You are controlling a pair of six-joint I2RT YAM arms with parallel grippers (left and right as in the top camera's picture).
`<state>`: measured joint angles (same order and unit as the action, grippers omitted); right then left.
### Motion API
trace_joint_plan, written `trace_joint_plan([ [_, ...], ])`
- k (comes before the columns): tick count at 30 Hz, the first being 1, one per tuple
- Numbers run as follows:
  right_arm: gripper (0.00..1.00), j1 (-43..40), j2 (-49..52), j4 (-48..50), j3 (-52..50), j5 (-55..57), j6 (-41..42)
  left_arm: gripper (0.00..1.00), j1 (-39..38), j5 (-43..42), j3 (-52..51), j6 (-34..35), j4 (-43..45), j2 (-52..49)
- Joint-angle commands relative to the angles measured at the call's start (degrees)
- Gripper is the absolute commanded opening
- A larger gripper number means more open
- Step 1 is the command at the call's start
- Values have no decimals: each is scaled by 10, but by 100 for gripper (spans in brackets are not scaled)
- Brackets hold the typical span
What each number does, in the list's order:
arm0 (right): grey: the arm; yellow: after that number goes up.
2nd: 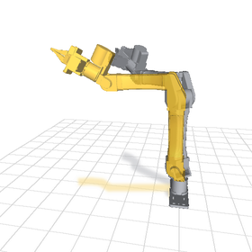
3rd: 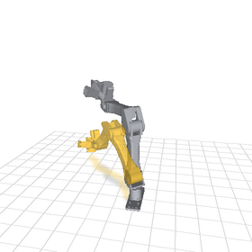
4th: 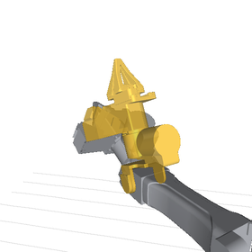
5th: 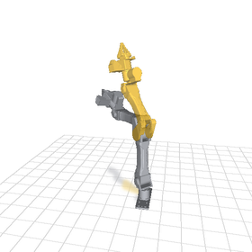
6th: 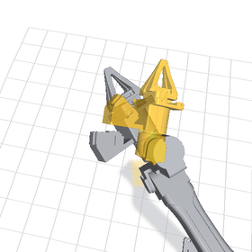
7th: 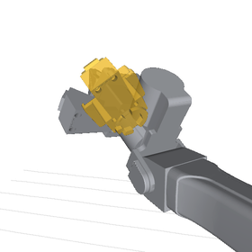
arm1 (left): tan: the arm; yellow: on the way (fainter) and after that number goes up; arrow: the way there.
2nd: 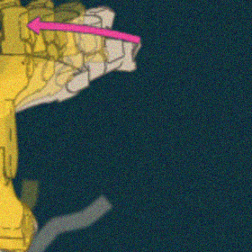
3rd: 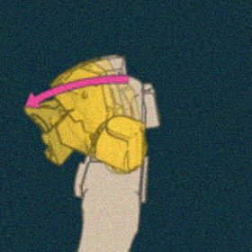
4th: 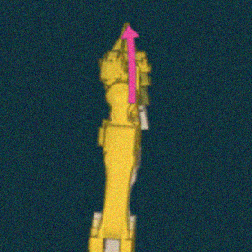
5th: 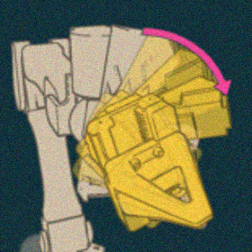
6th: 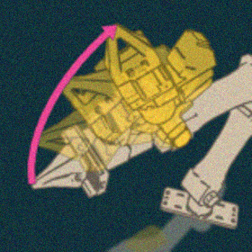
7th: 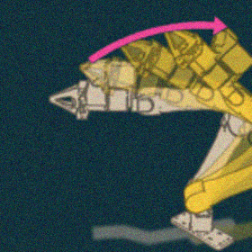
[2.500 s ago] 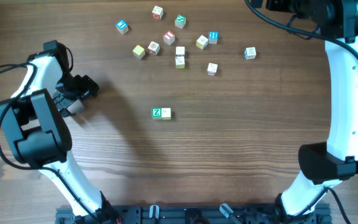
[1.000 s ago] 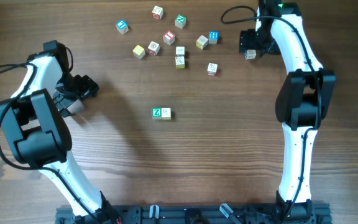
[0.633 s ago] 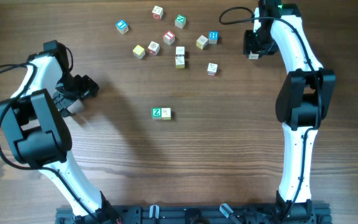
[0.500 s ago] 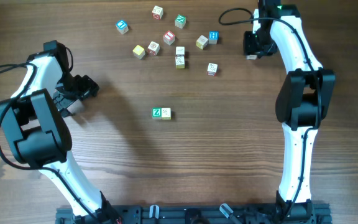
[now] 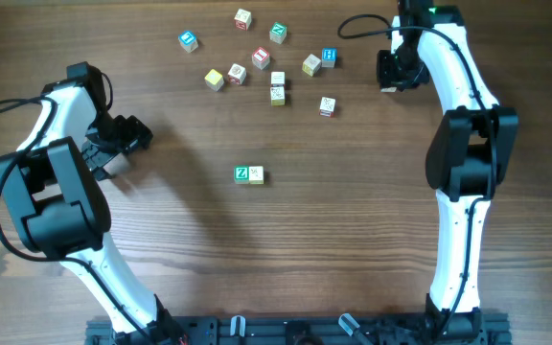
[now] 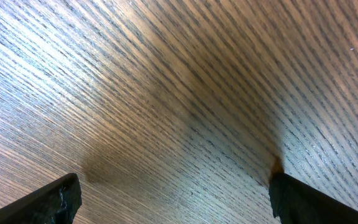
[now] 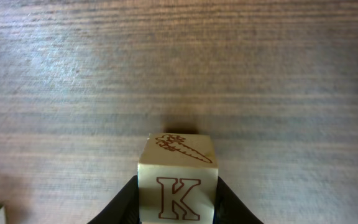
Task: Form a horizontal line
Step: 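Lower the right gripper and grasp the K block with carrot picture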
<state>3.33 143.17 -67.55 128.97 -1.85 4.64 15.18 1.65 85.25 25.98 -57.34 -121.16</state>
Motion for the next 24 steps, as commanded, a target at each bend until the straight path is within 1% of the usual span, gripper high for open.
trace_joint_plan([
  [1, 22, 2, -109, -20, 16, 9, -1, 100, 4, 19, -7, 0, 2, -12],
  [4, 22, 2, -184, -53, 16, -10, -1, 100, 4, 19, -7, 0, 2, -12],
  [7, 22, 2, -246, -99, 16, -66, -2, 100, 4, 19, -7, 0, 2, -12],
  [11, 21, 4, -257, -176, 15, -104, -1, 100, 4, 19, -7, 0, 2, -12],
  [13, 21, 18, -254, -212, 3, -120, 1, 100, 4, 19, -7, 0, 2, -12],
  [16, 21, 47, -254, -219, -31, -124, 12, 100, 4, 19, -7, 0, 2, -12],
  [20, 21, 101, -254, -205, -108, -124, 34, 100, 4, 19, -7, 0, 2, -12],
  [22, 21, 127, -254, -183, -154, -124, 46, 100, 4, 19, -7, 0, 2, -12],
  [24, 21, 167, -254, -137, -223, -124, 68, 100, 4, 19, -7, 0, 2, -12],
])
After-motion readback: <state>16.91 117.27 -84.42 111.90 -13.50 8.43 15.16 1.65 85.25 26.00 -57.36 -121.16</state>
